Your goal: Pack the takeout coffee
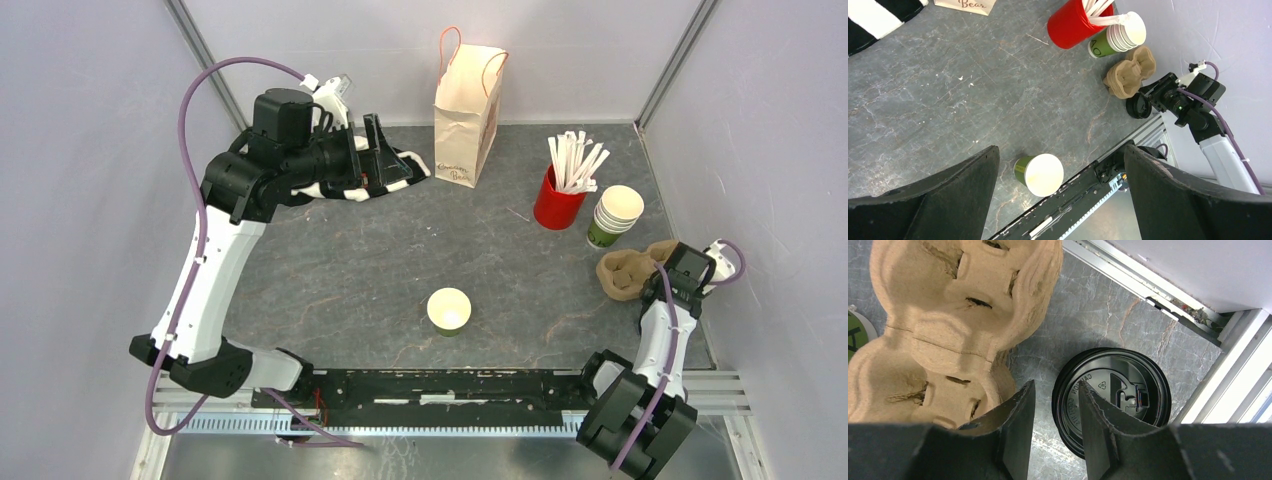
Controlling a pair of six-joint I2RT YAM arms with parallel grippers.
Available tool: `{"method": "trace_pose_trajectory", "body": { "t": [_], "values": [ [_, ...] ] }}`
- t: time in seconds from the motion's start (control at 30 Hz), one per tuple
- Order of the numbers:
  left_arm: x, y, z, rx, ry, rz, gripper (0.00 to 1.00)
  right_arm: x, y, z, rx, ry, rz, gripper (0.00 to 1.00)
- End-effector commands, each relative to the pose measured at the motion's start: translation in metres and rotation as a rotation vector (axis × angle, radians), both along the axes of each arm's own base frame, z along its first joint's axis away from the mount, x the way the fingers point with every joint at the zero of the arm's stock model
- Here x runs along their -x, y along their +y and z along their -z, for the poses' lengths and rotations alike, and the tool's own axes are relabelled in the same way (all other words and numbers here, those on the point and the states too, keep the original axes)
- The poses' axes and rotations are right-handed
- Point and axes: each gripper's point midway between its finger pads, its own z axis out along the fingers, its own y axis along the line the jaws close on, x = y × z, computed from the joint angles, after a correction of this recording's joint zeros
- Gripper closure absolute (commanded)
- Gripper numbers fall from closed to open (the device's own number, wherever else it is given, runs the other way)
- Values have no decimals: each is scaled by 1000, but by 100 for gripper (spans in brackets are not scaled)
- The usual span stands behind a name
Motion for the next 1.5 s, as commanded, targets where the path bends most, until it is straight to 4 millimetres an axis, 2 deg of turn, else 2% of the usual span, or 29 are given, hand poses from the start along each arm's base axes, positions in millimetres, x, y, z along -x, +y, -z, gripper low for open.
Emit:
{"method": "trace_pose_trajectory", "body": {
  "t": [0.0, 1.0, 1.17, 1.47],
  "values": [
    [2, -8, -11, 14, -50, 56, 0, -3, -3, 1, 8, -21, 2, 58],
    [4, -10, -8, 12, -47, 68, 0, 3, -4, 8, 11, -1, 16, 67],
    [3, -11, -7, 13, -43, 70, 0, 3, -5, 6, 16, 2, 16, 71],
    [3, -12, -6, 13, -42, 72, 0, 1, -7, 1, 24, 2, 16, 85]
  ]
}}
